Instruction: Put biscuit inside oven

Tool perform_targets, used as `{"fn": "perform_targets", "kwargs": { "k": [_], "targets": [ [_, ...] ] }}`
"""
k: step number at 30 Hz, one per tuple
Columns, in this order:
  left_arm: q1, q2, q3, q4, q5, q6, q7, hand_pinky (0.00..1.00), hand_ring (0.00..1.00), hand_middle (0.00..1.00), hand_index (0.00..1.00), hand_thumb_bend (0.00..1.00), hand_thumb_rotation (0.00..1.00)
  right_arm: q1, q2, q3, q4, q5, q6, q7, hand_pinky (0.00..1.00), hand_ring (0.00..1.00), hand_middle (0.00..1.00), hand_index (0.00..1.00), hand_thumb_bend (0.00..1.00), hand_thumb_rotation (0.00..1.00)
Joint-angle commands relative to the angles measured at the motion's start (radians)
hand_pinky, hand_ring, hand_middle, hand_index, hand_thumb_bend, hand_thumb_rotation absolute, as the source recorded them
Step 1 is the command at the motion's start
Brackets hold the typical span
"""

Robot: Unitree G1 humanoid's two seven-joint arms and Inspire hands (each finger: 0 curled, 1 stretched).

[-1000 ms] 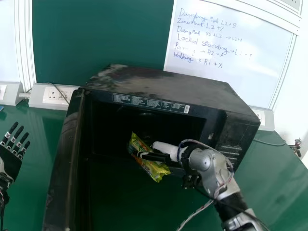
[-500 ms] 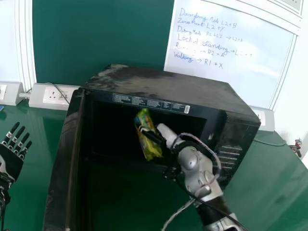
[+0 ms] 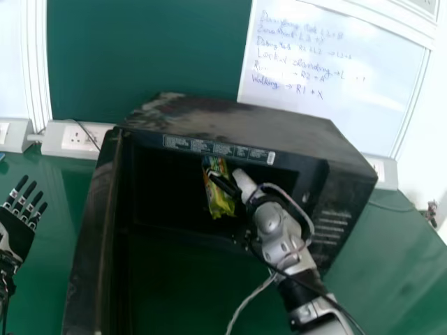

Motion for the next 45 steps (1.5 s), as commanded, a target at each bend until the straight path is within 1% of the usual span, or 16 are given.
{"fn": "perform_targets", "kwargs": {
  "k": [1,7,11,16,18,23,25,28,29,31,34,35,38,39,40,45],
  "targets": [
    [0.006,-0.007,-0.008,-0.022,-0.018,-0.004,0.003,1.00,0.98,0.96,0.94,0.43,0.26,-0.051,0.010,-0.008,0.033,0.013,-0.023,-0.026,0.46,0.52,0.52,0.46,0.52,0.00],
    [0.016,-0.011,-0.007,-0.042,-0.042,-0.001,0.020,1.00,0.98,0.97,0.94,0.44,0.25,-0.078,0.020,0.006,0.106,0.007,-0.075,-0.054,0.45,0.51,0.51,0.46,0.52,0.00],
    [0.022,-0.011,-0.010,-0.056,-0.054,-0.004,0.036,1.00,0.98,0.95,0.94,0.44,0.25,-0.096,0.050,-0.015,0.171,0.025,-0.089,-0.114,0.48,0.54,0.51,0.46,0.52,0.00],
    [0.029,-0.007,-0.012,-0.068,-0.061,-0.001,0.052,1.00,1.00,0.97,0.96,0.43,0.27,-0.139,0.093,-0.025,0.293,0.039,-0.098,-0.206,0.36,0.44,0.47,0.52,0.52,0.00],
    [0.035,-0.006,-0.013,-0.073,-0.067,-0.006,0.047,1.00,1.00,0.98,0.97,0.42,0.27,-0.157,0.112,-0.037,0.339,0.053,-0.101,-0.251,0.28,0.36,0.48,0.50,0.52,0.00],
    [0.044,-0.001,-0.013,-0.071,-0.069,-0.010,0.035,1.00,1.00,0.98,0.97,0.42,0.28,-0.190,0.127,-0.053,0.401,0.070,-0.102,-0.296,0.21,0.27,0.47,0.49,0.52,0.00],
    [0.045,-0.002,-0.013,-0.074,-0.073,-0.010,0.040,1.00,1.00,0.98,0.97,0.42,0.28,-0.199,0.127,-0.049,0.413,0.070,-0.100,-0.299,0.23,0.31,0.48,0.49,0.52,0.00],
    [0.046,-0.002,-0.013,-0.075,-0.074,-0.010,0.049,1.00,1.00,0.99,0.98,0.42,0.28,-0.199,0.123,-0.037,0.412,0.062,-0.109,-0.304,0.23,0.30,0.48,0.49,0.52,0.00],
    [0.047,-0.002,-0.014,-0.077,-0.074,-0.011,0.051,1.00,1.00,0.99,0.98,0.42,0.29,-0.198,0.124,-0.038,0.410,0.063,-0.108,-0.307,0.24,0.32,0.45,0.52,0.52,0.00],
    [0.048,-0.001,-0.014,-0.074,-0.072,-0.015,0.040,1.00,1.00,1.00,0.99,0.41,0.29,-0.204,0.131,-0.048,0.415,0.072,-0.090,-0.319,0.24,0.32,0.47,0.50,0.52,0.00],
    [0.049,0.000,-0.014,-0.069,-0.076,-0.016,0.033,1.00,1.00,1.00,0.99,0.42,0.28,-0.217,0.139,-0.049,0.429,0.072,-0.064,-0.338,0.27,0.38,0.47,0.55,0.51,0.00],
    [0.049,0.000,-0.014,-0.070,-0.076,-0.016,0.034,1.00,1.00,1.00,0.98,0.42,0.28,-0.222,0.140,-0.046,0.433,0.070,-0.056,-0.337,0.26,0.40,0.49,0.52,0.51,0.00],
    [0.049,-0.002,-0.015,-0.071,-0.079,-0.018,0.036,1.00,1.00,1.00,0.99,0.42,0.27,-0.231,0.143,-0.042,0.442,0.067,-0.043,-0.342,0.27,0.40,0.48,0.56,0.51,0.00],
    [0.050,-0.002,-0.016,-0.070,-0.077,-0.021,0.032,1.00,1.00,1.00,0.99,0.43,0.27,-0.233,0.143,-0.034,0.446,0.061,-0.045,-0.344,0.26,0.40,0.49,0.52,0.51,0.00],
    [0.051,0.000,-0.017,-0.069,-0.074,-0.022,0.030,1.00,1.00,1.00,1.00,0.42,0.27,-0.234,0.142,-0.032,0.448,0.061,-0.045,-0.346,0.27,0.40,0.48,0.55,0.51,0.00],
    [0.053,0.003,-0.019,-0.063,-0.069,-0.024,0.022,1.00,1.00,1.00,1.00,0.44,0.28,-0.235,0.142,-0.025,0.454,0.060,-0.060,-0.354,0.26,0.40,0.48,0.54,0.51,0.00]
  ]
}}
